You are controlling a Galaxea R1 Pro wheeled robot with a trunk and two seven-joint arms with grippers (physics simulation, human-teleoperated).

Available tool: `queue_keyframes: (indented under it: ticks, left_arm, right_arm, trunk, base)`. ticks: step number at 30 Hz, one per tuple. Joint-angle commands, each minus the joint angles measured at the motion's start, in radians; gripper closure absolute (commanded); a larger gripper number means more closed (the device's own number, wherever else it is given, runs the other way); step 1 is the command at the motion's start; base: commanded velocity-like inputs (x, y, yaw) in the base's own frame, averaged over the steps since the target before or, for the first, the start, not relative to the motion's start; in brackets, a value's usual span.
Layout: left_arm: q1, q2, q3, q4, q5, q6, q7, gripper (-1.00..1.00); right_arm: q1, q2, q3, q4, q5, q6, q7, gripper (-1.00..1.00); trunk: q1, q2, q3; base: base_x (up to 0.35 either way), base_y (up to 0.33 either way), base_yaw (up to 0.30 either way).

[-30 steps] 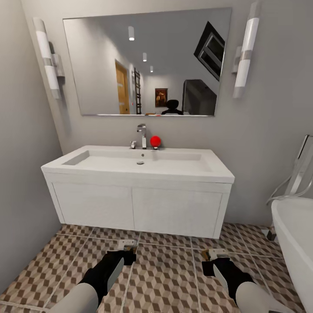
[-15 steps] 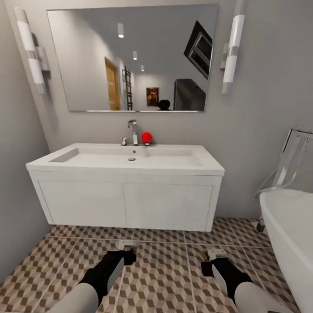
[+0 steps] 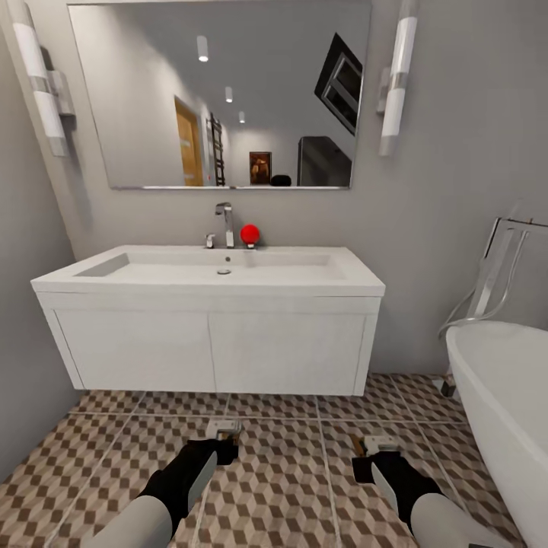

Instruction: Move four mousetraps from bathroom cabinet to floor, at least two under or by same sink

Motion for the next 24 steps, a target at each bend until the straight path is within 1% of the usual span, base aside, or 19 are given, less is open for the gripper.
queue_keyframes:
  ticks: [1,6,8,11,12,14,15,16,17,21,24]
  left_arm:
    - [0.0,0.001,-0.007,-0.001,0.006,0.005,0.009,1.0]
    - [0.0,0.006,-0.006,0.004,0.006,0.005,0.017,1.0]
    - [0.0,0.011,-0.005,0.008,0.007,0.005,0.019,1.0]
    - [0.0,0.034,0.004,0.022,0.008,0.005,0.022,1.0]
    - [0.0,0.05,0.014,0.03,0.009,0.005,0.022,1.0]
    - [0.0,0.063,0.029,0.037,0.009,0.004,0.022,1.0]
    - [0.0,0.073,0.047,0.041,0.01,0.004,0.022,1.0]
    - [0.0,0.076,0.056,0.043,0.01,0.003,0.022,1.0]
    - [0.0,0.081,0.075,0.045,0.01,0.003,0.022,1.0]
    - [0.0,0.086,0.107,0.05,0.009,0.001,0.022,1.0]
    - [0.0,0.087,0.117,0.051,0.009,0.0,0.022,1.0]
  right_arm:
    - [0.0,0.001,-0.009,-0.002,0.008,0.005,-0.003,1.0]
    - [0.0,-0.006,-0.014,-0.001,0.005,-0.002,-0.052,1.0]
    - [0.0,-0.01,-0.017,-0.001,0.004,-0.01,-0.061,1.0]
    - [0.0,-0.014,-0.038,-0.001,0.004,-0.027,-0.07,1.0]
    - [0.0,-0.019,-0.051,-0.001,0.003,-0.032,-0.073,1.0]
    - [0.0,-0.025,-0.064,-0.001,0.003,-0.035,-0.075,1.0]
    - [0.0,-0.032,-0.076,-0.001,0.003,-0.038,-0.076,1.0]
    - [0.0,-0.034,-0.08,-0.001,0.003,-0.039,-0.077,1.0]
    - [0.0,-0.038,-0.087,-0.001,0.003,-0.041,-0.077,1.0]
    - [0.0,-0.043,-0.094,-0.001,0.003,-0.044,-0.079,1.0]
    - [0.0,-0.044,-0.096,0.001,0.003,-0.055,-0.08,1.0]
  trunk:
    - [0.004,-0.008,-0.004]
    - [0.023,-0.043,-0.02]
    - [0.031,-0.057,-0.026]
    - [0.042,-0.078,-0.036]
    - [0.046,-0.085,-0.039]
    - [0.054,-0.099,-0.045]
    - [0.057,-0.106,-0.048]
    - [0.061,-0.113,-0.051]
    - [0.065,-0.12,-0.054]
    - [0.08,-0.148,-0.067]
    - [0.092,-0.169,-0.076]
  base:
    - [0.0,0.0,-0.003]
    - [0.0,0.0,-0.001]
    - [0.0,0.0,0.0]
    - [0.0,0.0,0.0]
    - [0.0,0.0,0.0]
    - [0.0,0.0,0.0]
    - [0.0,0.0,0.0]
    - [0.0,0.0,0.0]
    - [0.0,0.0,0.0]
    - [0.0,0.0,0.0]
    - [0.0,0.0,0.0]
